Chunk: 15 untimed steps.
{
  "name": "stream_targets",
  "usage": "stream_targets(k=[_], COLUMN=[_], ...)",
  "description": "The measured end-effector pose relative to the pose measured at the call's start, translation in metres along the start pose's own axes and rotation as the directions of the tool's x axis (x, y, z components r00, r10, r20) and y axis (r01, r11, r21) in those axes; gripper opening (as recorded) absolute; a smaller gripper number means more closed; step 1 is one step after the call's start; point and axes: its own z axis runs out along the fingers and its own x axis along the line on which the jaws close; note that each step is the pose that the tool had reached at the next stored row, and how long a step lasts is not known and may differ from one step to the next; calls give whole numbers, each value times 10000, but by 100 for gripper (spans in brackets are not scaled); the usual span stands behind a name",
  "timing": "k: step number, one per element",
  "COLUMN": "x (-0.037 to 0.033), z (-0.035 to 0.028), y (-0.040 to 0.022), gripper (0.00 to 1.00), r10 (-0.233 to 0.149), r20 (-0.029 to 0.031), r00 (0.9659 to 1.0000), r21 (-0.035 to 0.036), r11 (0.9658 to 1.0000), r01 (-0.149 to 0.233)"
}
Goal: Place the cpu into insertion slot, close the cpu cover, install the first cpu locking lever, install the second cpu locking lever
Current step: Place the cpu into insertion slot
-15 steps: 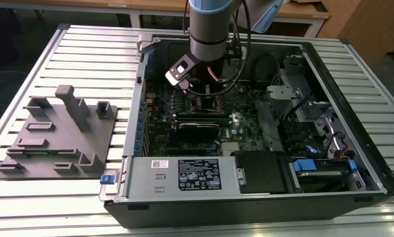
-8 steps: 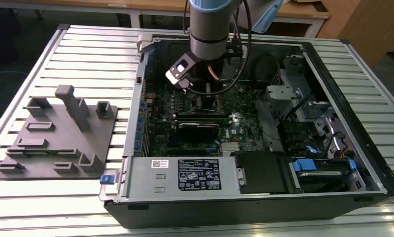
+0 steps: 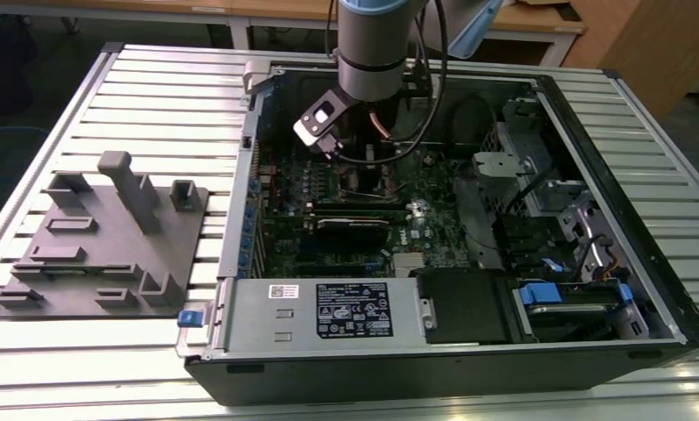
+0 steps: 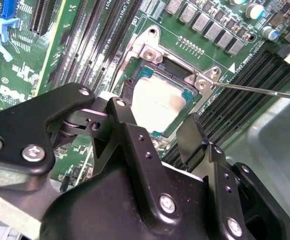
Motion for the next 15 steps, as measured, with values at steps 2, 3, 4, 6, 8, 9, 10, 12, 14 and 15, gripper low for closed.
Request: stream_targets(k=[2, 3, 4, 6, 8, 9, 10, 12, 14, 15], x=[1, 1, 2, 2, 3, 4, 4, 4, 4, 4], z=[-15, -22, -28, -42, -62, -71, -72, -72, -73, -73], y=[1, 2, 3, 4, 5, 6, 6, 6, 6, 6], gripper=[61, 61, 61, 61, 61, 61, 61, 61, 61, 61], r10=[1, 1, 0, 1, 1, 1, 0, 1, 0, 1], r20=[0, 0, 0, 0, 0, 0, -1, -2, -1, -1], r00=[10000, 10000, 10000, 10000, 10000, 10000, 10000, 10000, 10000, 10000], r21=[1, 1, 1, 2, 2, 2, 1, 0, 1, 2], r11=[10000, 10000, 10000, 10000, 10000, 10000, 10000, 10000, 10000, 10000], r01=[-1, -1, 0, -1, -1, -1, 0, -1, 0, -1])
